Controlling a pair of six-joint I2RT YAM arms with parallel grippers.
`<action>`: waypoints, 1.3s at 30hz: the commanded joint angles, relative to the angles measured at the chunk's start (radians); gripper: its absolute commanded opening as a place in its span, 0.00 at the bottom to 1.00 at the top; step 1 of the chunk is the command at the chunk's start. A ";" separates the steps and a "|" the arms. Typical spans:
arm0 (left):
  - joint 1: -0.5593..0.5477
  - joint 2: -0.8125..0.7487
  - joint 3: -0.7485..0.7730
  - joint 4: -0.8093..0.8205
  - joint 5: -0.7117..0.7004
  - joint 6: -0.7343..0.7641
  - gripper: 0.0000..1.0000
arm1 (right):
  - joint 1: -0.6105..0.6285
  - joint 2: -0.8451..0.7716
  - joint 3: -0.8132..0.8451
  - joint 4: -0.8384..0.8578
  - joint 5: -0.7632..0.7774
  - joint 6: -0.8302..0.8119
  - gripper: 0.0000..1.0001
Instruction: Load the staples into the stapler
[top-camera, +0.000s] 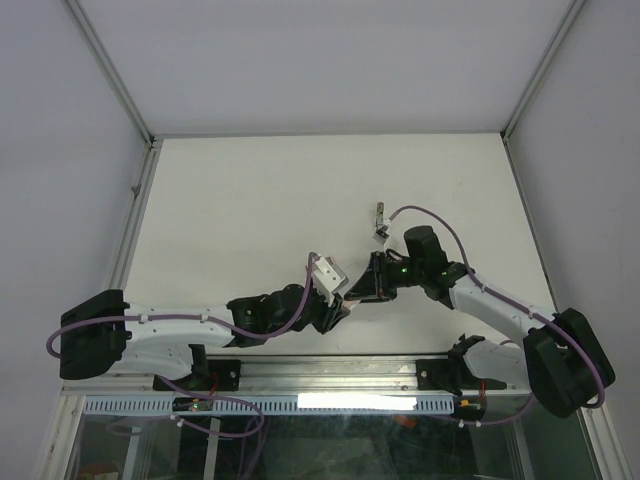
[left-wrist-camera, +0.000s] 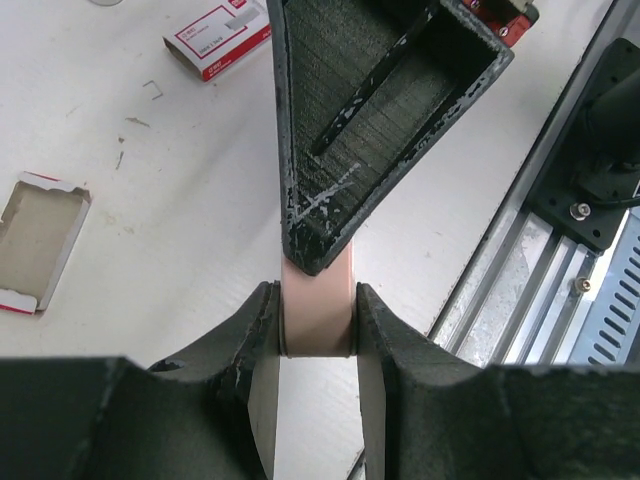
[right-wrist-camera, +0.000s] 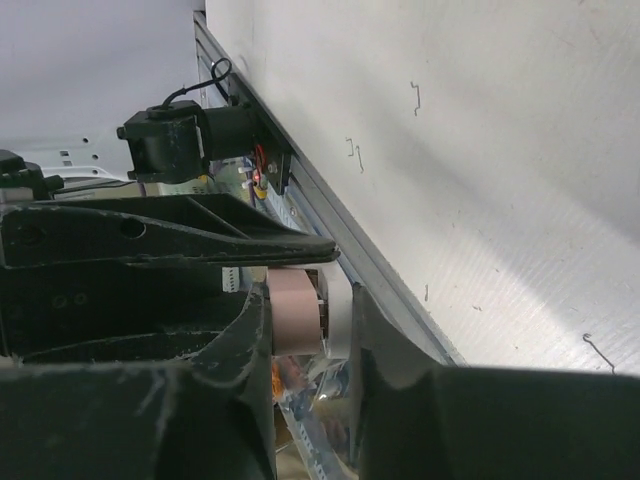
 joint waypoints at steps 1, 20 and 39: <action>-0.009 -0.037 0.022 0.088 -0.006 0.012 0.00 | 0.006 -0.012 0.000 0.087 -0.060 0.053 0.00; -0.007 -0.068 0.007 0.073 -0.006 -0.005 0.00 | -0.031 -0.129 0.113 -0.071 0.069 -0.053 0.92; 0.725 0.119 0.275 -0.299 -0.117 -0.181 0.00 | -0.103 -0.193 0.306 -0.400 0.776 -0.275 0.93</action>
